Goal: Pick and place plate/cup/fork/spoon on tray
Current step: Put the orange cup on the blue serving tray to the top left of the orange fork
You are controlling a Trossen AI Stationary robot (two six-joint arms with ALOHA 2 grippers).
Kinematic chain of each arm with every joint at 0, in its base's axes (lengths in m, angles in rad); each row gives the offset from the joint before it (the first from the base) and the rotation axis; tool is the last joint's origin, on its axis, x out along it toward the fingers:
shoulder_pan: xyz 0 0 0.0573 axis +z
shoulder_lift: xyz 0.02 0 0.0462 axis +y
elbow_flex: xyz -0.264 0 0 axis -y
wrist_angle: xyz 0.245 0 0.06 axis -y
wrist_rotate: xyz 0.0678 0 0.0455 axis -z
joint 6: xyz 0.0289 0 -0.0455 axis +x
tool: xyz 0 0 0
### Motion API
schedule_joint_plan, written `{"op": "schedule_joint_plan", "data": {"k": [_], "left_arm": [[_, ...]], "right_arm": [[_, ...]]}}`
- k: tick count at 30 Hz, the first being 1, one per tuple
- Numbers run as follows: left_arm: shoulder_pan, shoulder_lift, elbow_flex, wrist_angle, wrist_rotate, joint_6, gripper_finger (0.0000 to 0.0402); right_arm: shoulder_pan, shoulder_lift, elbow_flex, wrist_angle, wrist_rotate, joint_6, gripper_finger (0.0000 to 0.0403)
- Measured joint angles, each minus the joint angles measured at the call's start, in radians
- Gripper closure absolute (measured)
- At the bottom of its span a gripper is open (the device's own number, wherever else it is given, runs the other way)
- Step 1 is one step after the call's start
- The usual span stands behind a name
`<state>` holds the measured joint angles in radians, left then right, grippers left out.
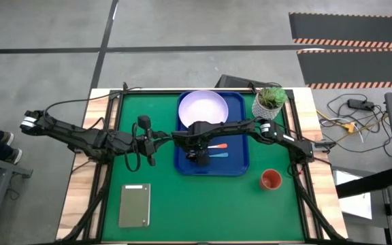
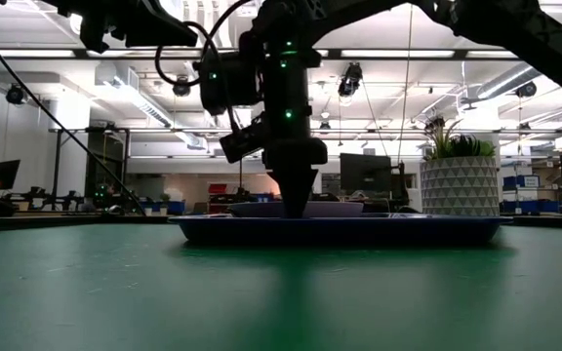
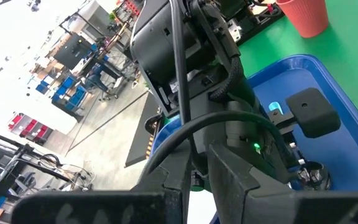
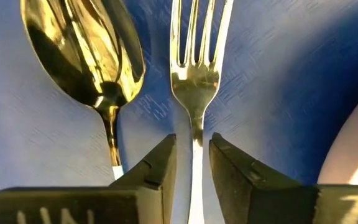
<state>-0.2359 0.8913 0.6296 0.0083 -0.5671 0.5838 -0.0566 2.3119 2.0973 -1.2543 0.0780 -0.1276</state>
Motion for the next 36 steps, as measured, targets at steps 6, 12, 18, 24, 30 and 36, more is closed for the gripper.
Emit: {"op": "schedule_joint_plan", "data": {"k": [6, 12, 18, 24, 30, 36], "left_arm": [[0.000, 0.000, 0.000, 0.000, 0.000, 0.000, 0.0366], [-0.001, 0.000, 0.000, 0.005, 0.002, 0.000, 0.0365], [-0.001, -0.002, 0.001, 0.016, 0.007, 0.000, 0.0366], [-0.001, -0.001, 0.000, 0.012, 0.005, 0.000, 0.0365], [-0.002, -0.001, 0.000, 0.022, 0.012, 0.001, 0.0365], [-0.002, -0.001, 0.000, 0.021, 0.023, 0.001, 0.0365]], "right_arm": [[0.005, 0.000, 0.035, -0.023, -0.002, 0.012, 0.0314], [0.010, -0.004, 0.076, -0.091, -0.017, 0.052, 0.0321], [0.023, -0.037, 0.074, -0.112, -0.034, 0.098, 0.0329], [0.056, -0.089, 0.072, -0.114, -0.034, 0.139, 0.0329], [0.090, -0.132, 0.058, -0.121, -0.034, 0.197, 0.0330], [0.132, -0.149, 0.044, -0.126, -0.034, 0.235, 0.0335]]}}
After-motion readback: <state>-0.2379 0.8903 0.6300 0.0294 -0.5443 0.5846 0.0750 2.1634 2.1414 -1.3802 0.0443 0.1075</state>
